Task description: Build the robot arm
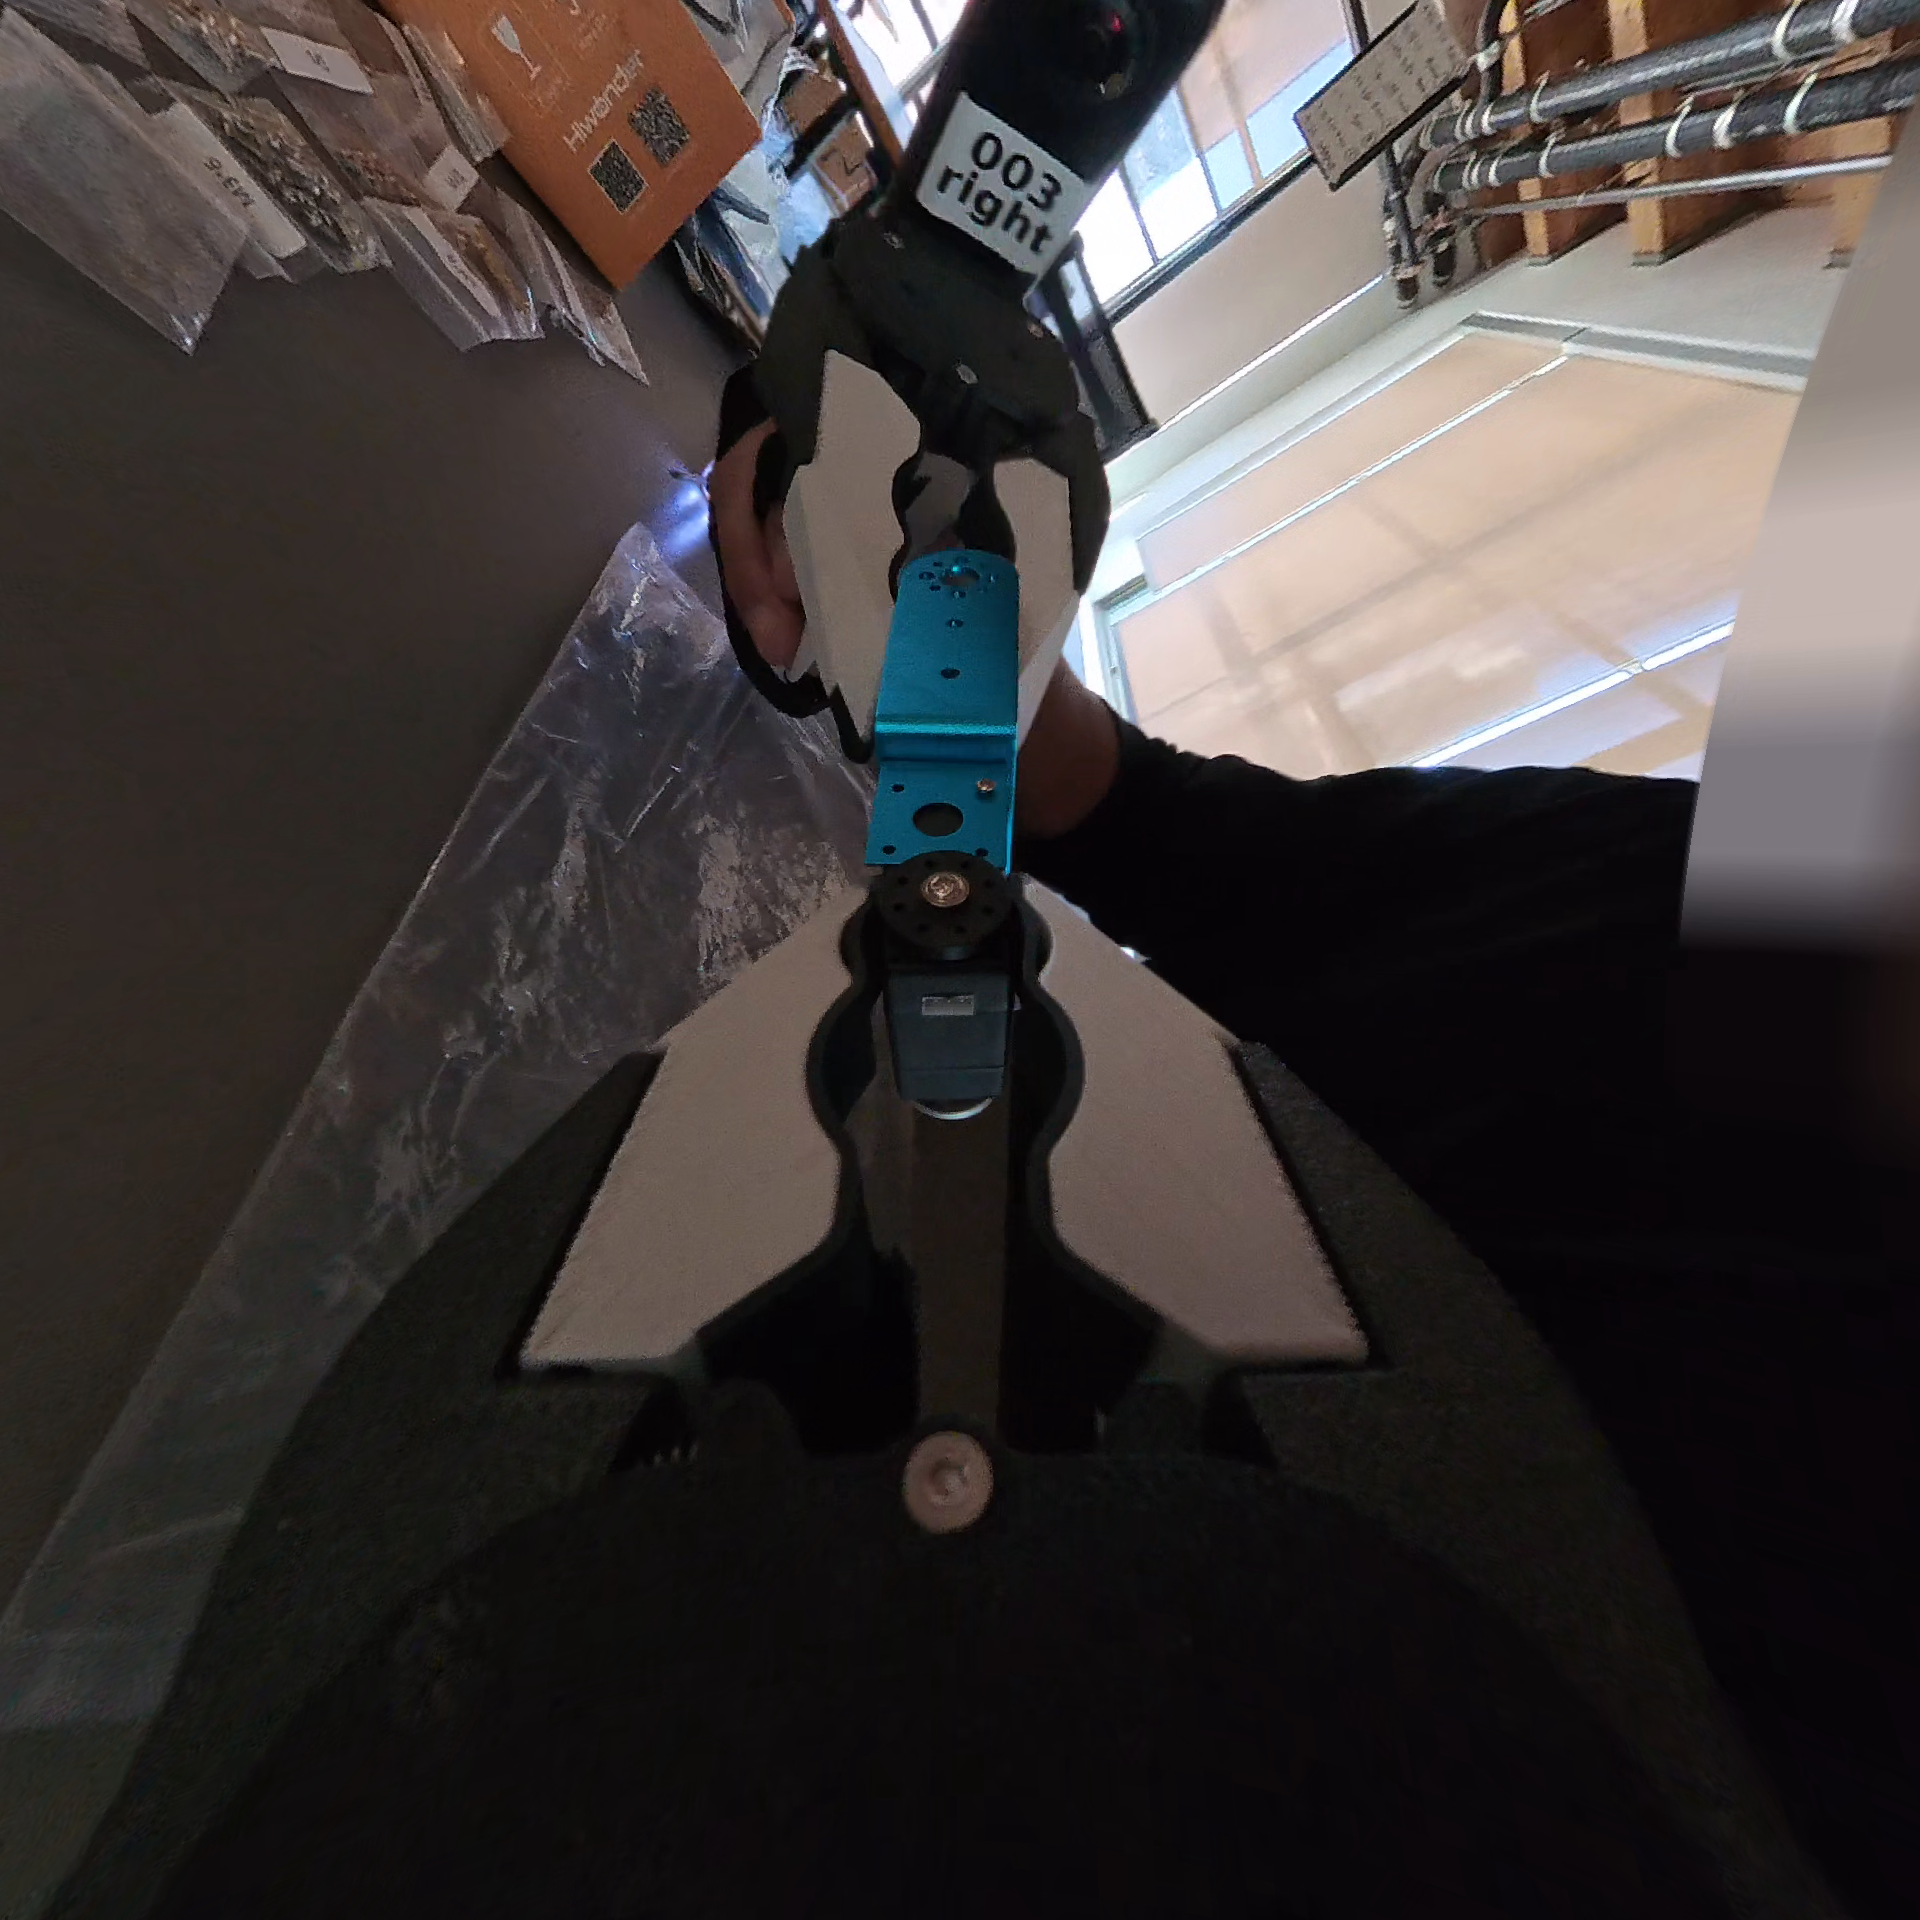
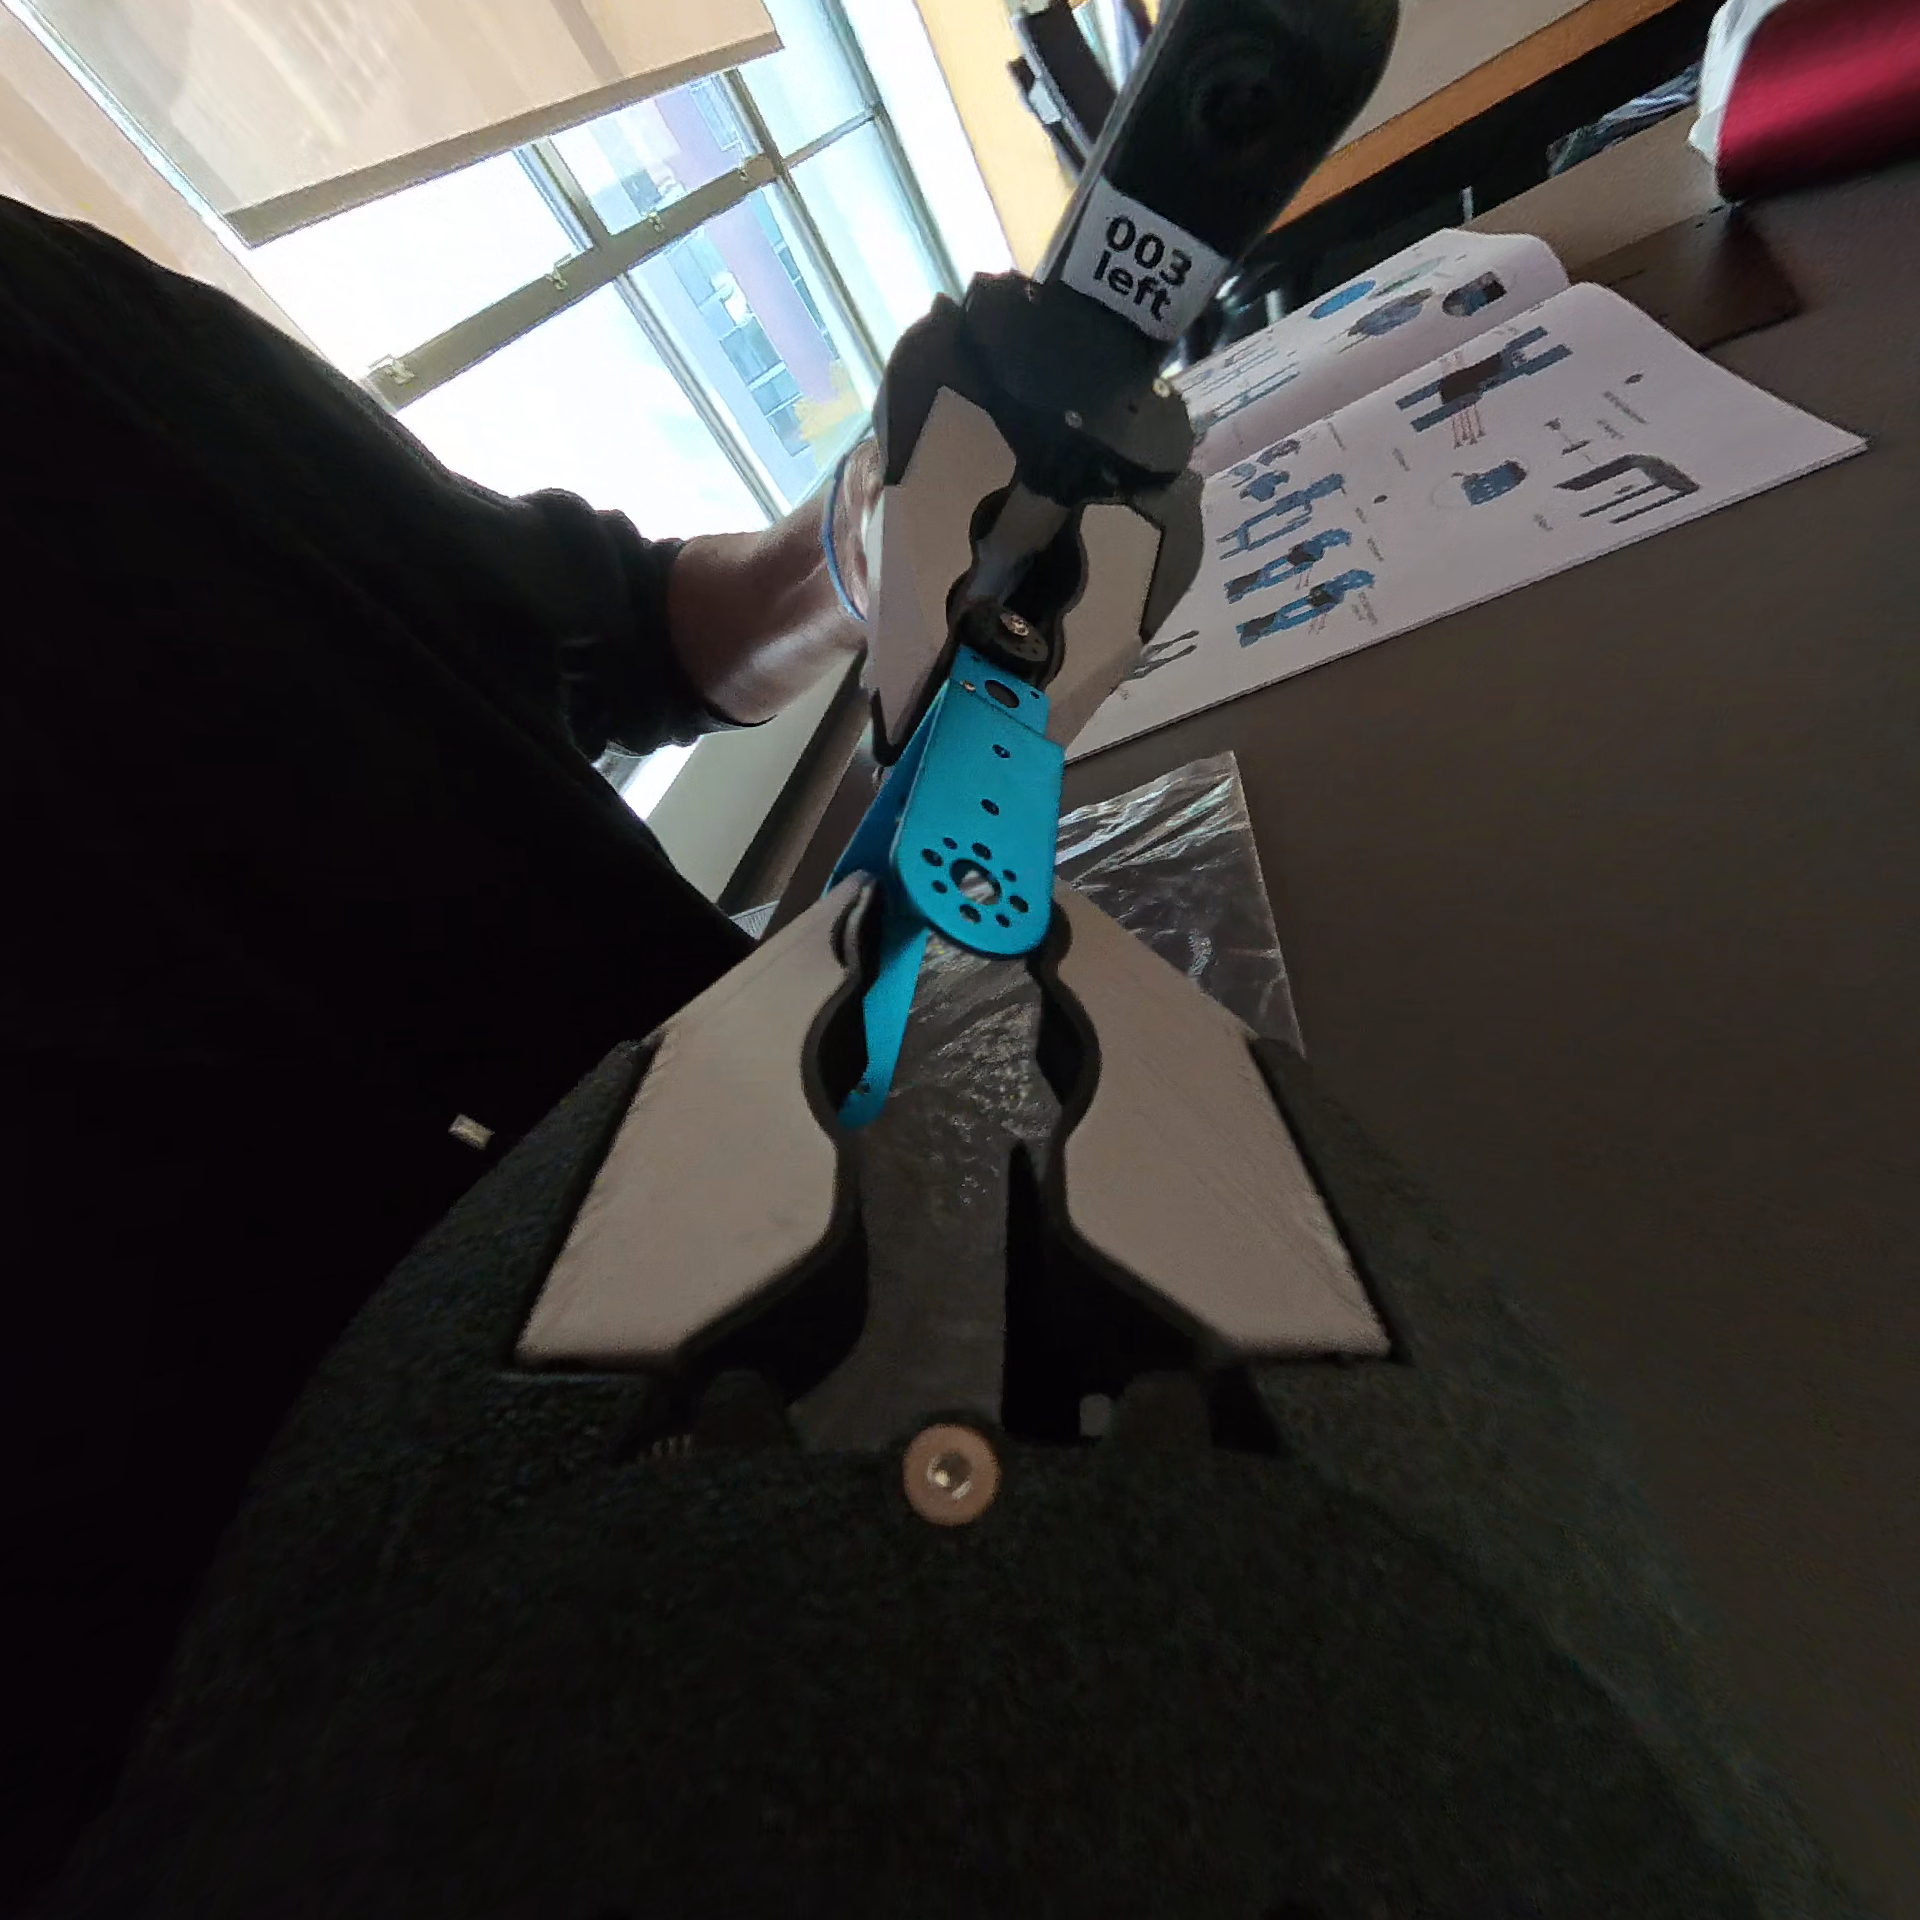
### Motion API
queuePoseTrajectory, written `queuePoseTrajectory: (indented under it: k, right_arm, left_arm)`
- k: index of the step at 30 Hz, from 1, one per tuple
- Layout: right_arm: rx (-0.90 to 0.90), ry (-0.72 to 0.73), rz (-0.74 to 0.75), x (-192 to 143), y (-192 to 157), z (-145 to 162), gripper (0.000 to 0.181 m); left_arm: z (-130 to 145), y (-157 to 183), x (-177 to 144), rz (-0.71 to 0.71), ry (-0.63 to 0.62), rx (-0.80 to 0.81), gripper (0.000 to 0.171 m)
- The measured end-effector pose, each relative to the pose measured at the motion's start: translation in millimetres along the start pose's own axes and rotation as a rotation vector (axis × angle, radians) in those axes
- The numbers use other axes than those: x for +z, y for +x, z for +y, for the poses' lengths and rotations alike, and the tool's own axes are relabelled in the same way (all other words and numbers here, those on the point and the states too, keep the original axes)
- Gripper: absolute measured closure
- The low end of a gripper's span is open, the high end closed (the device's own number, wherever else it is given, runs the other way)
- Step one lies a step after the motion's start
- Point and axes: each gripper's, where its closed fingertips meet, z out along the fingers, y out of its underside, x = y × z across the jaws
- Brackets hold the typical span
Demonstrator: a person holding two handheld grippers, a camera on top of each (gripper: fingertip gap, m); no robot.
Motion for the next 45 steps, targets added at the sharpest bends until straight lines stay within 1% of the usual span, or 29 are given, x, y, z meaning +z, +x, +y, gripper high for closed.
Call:
queuePoseTrajectory:
  k: [3,5,6,7,8,10,11,12,13,15,16,17,18,20,22,24,26,29,31,35,37,41,43,45]
  right_arm:
    - [-0.034,0.022,0.044,-4,1,-5,0.143]
    - [-0.055,0.060,0.053,-8,-1,-11,0.137]
    - [-0.069,0.082,0.055,-11,-3,-15,0.131]
    - [-0.095,0.109,0.060,-13,-6,-19,0.119]
    - [-0.135,0.130,0.080,-15,-7,-23,0.112]
    - [-0.252,0.131,0.130,-19,-12,-26,0.104]
    - [-0.316,0.125,0.140,-19,-18,-26,0.099]
    - [-0.370,0.107,0.149,-18,-25,-26,0.097]
    - [-0.423,0.066,0.179,-16,-26,-23,0.095]
    - [-0.530,-0.057,0.283,-12,-19,-12,0.090]
    - [-0.568,-0.109,0.330,-10,-14,-6,0.092]
    - [-0.599,-0.144,0.356,-9,-11,-1,0.105]
    - [-0.621,-0.158,0.365,-8,-11,1,0.112]
    - [-0.622,-0.182,0.384,-9,-6,4,0.112]
    - [-0.607,-0.237,0.386,-9,0,12,0.113]
    - [-0.646,-0.316,0.403,-10,8,26,0.114]
    - [-0.652,-0.353,0.407,-13,15,34,0.115]
    - [-0.530,-0.341,0.367,-18,21,38,0.116]
    - [-0.502,-0.361,0.369,-23,28,44,0.115]
    - [-0.459,-0.426,0.352,-24,35,61,0.115]
    - [-0.431,-0.462,0.325,-21,34,71,0.115]
    - [-0.419,-0.522,0.252,-6,23,87,0.115]
    - [-0.415,-0.523,0.227,0,20,89,0.115]
    - [-0.415,-0.523,0.222,1,20,90,0.115]
  left_arm:
    - [-2,5,-1,0.061,0.017,-0.058,0.152]
    - [-4,8,0,0.093,0.029,-0.089,0.152]
    - [-4,10,0,0.105,0.032,-0.097,0.152]
    - [-4,11,1,0.116,0.035,-0.105,0.152]
    - [-4,12,1,0.125,0.040,-0.116,0.152]
    - [-5,13,1,0.141,0.050,-0.134,0.152]
    - [-5,13,1,0.148,0.050,-0.142,0.152]
    - [-5,13,2,0.152,0.051,-0.150,0.152]
    - [-4,13,2,0.155,0.050,-0.158,0.152]
    - [-2,13,3,0.157,0.043,-0.168,0.152]
    - [-1,13,4,0.158,0.039,-0.171,0.152]
    - [0,14,5,0.162,0.036,-0.173,0.152]
    - [1,14,5,0.162,0.032,-0.174,0.152]
    - [1,12,5,0.147,0.032,-0.171,0.152]
    - [4,5,6,0.115,0.017,-0.156,0.152]
    - [8,-3,9,0.065,-0.018,-0.121,0.152]
    - [13,-13,13,0.010,-0.055,-0.068,0.151]
    - [10,-25,16,-0.045,-0.054,-0.035,0.145]
    - [12,-38,17,-0.124,-0.075,0.007,0.139]
    - [24,-57,19,-0.247,-0.143,0.071,0.130]
    - [33,-66,17,-0.307,-0.180,0.099,0.129]
    - [52,-59,11,-0.346,-0.203,0.131,0.129]
    - [62,-55,5,-0.367,-0.201,0.155,0.128]
    - [66,-49,-8,-0.401,-0.196,0.204,0.125]
